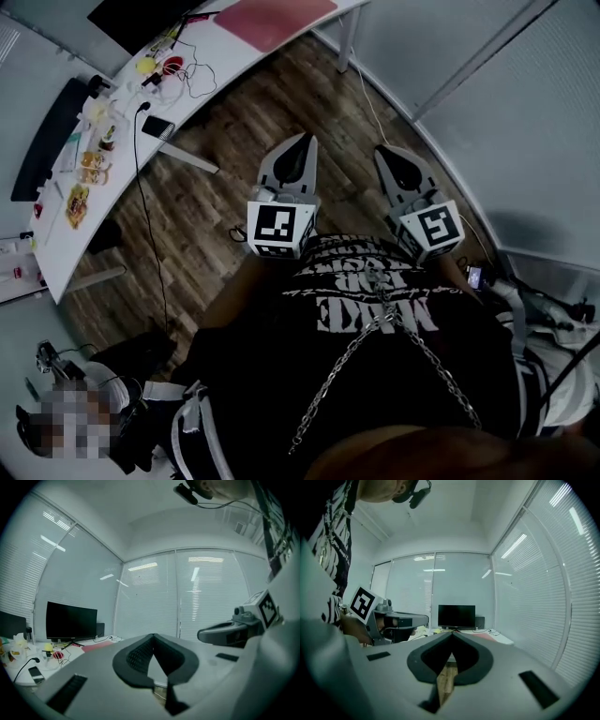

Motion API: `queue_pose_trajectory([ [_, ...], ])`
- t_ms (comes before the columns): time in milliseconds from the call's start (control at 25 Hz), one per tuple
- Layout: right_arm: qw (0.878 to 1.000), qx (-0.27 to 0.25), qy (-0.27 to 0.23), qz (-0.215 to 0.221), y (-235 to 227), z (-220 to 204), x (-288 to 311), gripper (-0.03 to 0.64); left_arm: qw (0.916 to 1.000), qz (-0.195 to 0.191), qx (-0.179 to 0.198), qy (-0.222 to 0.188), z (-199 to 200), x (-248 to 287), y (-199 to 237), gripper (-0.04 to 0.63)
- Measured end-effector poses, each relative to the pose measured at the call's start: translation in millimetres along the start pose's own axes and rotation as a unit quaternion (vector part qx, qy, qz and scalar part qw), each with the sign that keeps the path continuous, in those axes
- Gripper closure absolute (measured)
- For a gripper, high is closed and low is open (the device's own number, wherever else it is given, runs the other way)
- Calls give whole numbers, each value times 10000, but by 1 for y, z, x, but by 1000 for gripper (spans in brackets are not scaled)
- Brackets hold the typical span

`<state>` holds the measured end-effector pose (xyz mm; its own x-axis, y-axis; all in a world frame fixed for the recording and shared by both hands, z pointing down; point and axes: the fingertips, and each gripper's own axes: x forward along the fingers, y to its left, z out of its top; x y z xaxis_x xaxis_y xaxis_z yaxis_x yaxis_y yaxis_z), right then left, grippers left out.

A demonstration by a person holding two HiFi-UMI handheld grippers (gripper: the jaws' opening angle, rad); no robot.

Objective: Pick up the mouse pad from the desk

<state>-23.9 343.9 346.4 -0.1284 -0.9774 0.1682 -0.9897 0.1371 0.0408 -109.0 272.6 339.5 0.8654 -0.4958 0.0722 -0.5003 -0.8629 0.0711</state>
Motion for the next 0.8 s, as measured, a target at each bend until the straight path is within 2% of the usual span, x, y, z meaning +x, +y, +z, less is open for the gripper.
queue_pose_trajectory([
  [120,10000,38,-44,-10,6,2,24,617,9999,-64,-2,-83,-3,9,21,588],
  [320,9997,-49,203,-83,4,0,44,617,9995,-46,-287,144,-17,17,44,588],
  [440,9996,-41,282,-39,-6,-5,55,617,9993,-44,-313,210,-25,29,49,588],
  [600,9992,-28,316,252,-5,-8,66,617,9991,14,-340,258,-30,41,52,588],
  [800,9991,-73,359,199,-39,-9,73,617,9989,10,-400,251,-28,71,45,588],
])
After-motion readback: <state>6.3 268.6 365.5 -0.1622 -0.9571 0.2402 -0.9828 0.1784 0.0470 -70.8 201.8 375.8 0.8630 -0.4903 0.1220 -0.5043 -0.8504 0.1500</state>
